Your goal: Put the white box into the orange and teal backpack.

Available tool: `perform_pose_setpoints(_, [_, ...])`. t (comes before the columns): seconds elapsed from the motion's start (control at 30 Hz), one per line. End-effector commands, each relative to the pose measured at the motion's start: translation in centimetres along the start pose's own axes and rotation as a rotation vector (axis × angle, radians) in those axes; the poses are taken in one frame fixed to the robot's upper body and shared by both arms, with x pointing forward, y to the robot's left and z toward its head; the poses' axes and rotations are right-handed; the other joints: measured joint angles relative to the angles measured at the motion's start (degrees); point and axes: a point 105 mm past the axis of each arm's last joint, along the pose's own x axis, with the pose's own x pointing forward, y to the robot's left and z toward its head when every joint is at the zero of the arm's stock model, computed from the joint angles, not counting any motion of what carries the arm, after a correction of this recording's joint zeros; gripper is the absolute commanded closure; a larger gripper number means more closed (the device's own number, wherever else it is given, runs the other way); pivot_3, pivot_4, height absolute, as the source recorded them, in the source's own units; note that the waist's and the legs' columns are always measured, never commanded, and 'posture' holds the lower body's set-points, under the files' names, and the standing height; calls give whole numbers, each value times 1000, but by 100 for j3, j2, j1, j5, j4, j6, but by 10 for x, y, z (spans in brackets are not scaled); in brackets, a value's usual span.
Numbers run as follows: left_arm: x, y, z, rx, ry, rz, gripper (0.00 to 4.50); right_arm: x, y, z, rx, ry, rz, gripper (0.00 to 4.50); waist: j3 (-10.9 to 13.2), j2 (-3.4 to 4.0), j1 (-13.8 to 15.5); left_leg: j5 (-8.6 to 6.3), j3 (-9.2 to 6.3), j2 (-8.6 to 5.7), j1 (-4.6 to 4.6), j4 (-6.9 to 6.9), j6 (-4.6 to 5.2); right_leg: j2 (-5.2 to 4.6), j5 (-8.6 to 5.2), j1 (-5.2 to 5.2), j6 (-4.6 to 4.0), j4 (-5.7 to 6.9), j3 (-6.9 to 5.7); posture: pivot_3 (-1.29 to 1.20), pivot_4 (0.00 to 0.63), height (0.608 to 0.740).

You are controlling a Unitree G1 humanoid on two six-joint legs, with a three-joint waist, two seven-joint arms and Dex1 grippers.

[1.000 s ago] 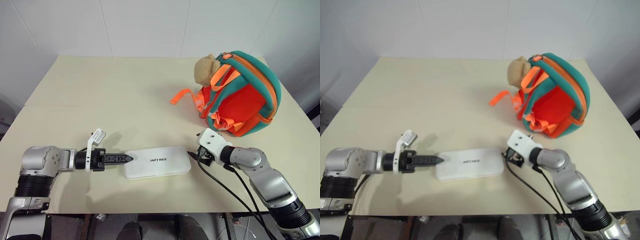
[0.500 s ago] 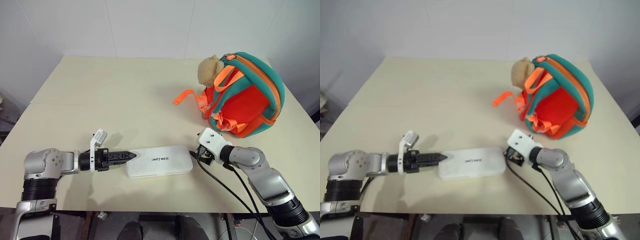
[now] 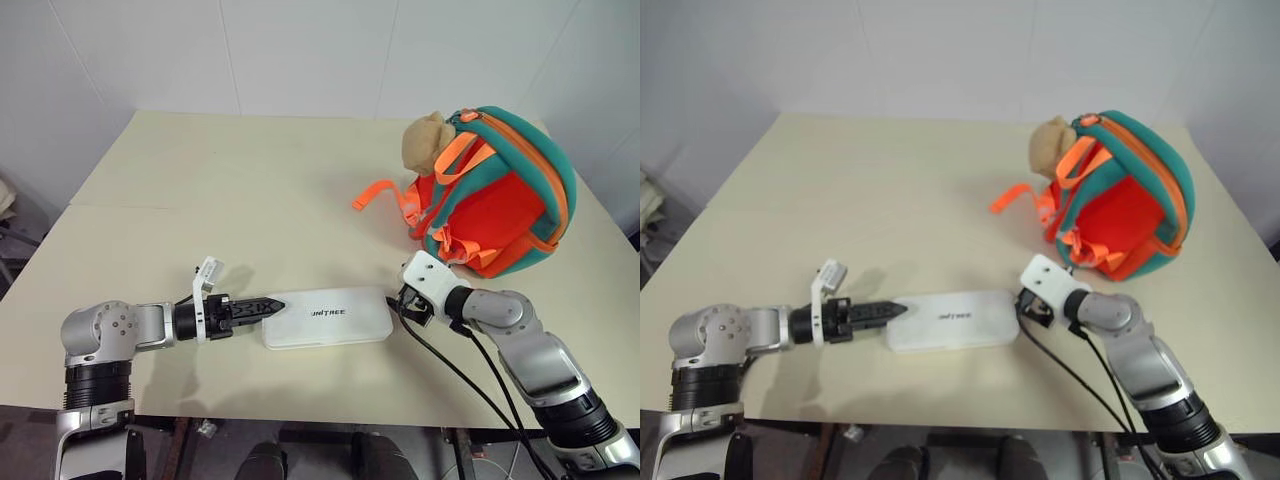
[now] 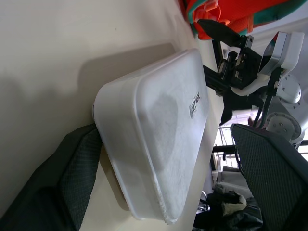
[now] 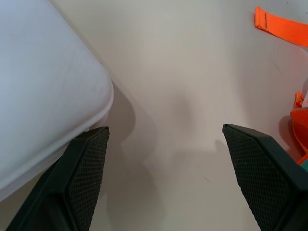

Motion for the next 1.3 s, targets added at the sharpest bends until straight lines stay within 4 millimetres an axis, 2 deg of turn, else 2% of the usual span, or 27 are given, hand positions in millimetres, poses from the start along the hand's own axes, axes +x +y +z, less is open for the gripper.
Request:
perform_pose_setpoints(0.03, [16, -8, -8, -18, 22, -72, 17, 1, 9, 25, -42, -104, 46, 0, 0, 0, -1, 0, 0, -1, 0, 0, 0, 0, 0, 0, 0, 0, 0, 0, 150, 740])
perform_pose_setpoints(0.2, [6, 2, -16, -13, 42, 7, 17, 0, 13, 24, -40, -99, 55, 0, -1, 1, -18, 1, 0, 0, 2, -2, -1, 0, 1, 1, 1, 0, 1, 0, 150, 740])
perform_pose_setpoints(0.43, [-20, 16, -2, 49, 38, 141, 17, -3, 20, 17, -53, -72, 89, 0, -1, 2, -104, 0, 1, 4, 2, -15, -1, 2, -1, -2, -1, -12, 0, 0, 150, 740])
perform_pose_setpoints(0.57, [-47, 24, 21, 101, -8, 226, 17, -3, 18, 6, -134, -13, 98, 0, -1, 2, -195, 0, 2, 7, 7, -15, -1, 7, 2, -2, -7, -11, 0, 0, 150, 740])
perform_pose_setpoints(0.67, [-55, 24, 21, 115, 12, 244, 17, -5, 20, -3, -204, 30, 128, 0, -1, 2, -171, 0, 2, 13, 9, -14, -1, 12, 5, -1, -13, -12, -3, 0, 150, 740])
perform_pose_setpoints(0.8, [-64, 27, 18, 114, 35, 255, 17, -10, 20, -2, -218, 29, 149, 0, -2, 0, -148, -1, 2, 11, 0, -15, 0, 9, 5, 0, -12, -25, -3, 0, 150, 740])
perform_pose_setpoints(0.9, [-64, 28, 15, 105, 47, 248, 17, -9, 24, 3, -211, 13, 172, 0, -2, 0, -148, -2, 1, 11, -1, -20, 2, 8, 4, -1, -12, -31, -4, 0, 150, 740])
perform_pose_setpoints(1.03, [-50, 15, 12, 89, 60, 165, 17, -7, 30, 8, -209, 2, 202, 0, -2, 0, -149, -3, 1, 12, -1, -20, 3, 8, 4, -1, -12, -31, -4, 0, 150, 740])
perform_pose_setpoints(1.3, [-31, 2, -5, 53, 91, 82, 17, -6, 43, 15, -227, -11, 266, 0, -2, 0, -147, -3, 0, 12, -2, -20, 3, 7, 3, -1, -11, -30, -5, 0, 150, 740])
